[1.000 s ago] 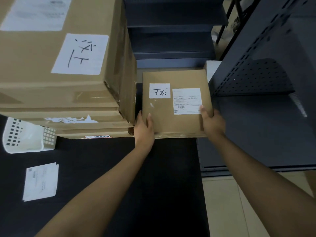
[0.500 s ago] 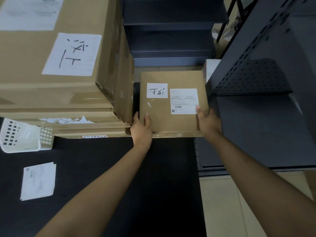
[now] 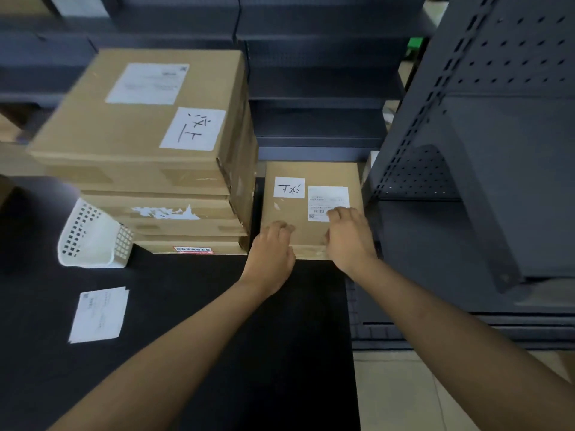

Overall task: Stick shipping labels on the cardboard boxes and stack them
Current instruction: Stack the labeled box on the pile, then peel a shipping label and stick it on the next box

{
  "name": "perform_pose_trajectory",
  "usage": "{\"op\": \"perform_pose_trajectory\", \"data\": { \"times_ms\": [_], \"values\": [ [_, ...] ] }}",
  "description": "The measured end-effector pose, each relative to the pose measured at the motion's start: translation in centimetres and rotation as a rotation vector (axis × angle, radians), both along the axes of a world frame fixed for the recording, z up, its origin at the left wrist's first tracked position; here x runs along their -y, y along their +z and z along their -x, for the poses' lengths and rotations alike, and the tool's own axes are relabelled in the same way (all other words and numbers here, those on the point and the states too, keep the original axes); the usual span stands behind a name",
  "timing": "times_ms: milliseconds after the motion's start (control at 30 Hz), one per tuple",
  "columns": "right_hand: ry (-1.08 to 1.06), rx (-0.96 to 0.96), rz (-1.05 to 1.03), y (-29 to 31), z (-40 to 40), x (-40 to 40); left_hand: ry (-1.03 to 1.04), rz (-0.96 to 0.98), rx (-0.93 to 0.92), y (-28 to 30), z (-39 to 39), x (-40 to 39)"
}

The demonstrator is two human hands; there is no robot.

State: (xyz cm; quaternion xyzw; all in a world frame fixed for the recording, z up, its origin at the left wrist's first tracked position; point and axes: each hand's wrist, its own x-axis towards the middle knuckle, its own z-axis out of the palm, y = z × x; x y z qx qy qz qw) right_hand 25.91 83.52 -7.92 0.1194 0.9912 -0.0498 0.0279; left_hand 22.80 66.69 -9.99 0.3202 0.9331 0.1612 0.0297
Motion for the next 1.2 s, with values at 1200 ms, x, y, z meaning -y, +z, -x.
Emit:
{"op": "perform_pose_trajectory", "data": {
  "times_ms": [1200],
  "values": [
    [1.178,0.084,-0.024,8.3,-3.7,73.4,1.202,0.299,0.276,10.2,-18.4,70.8]
  ]
}}
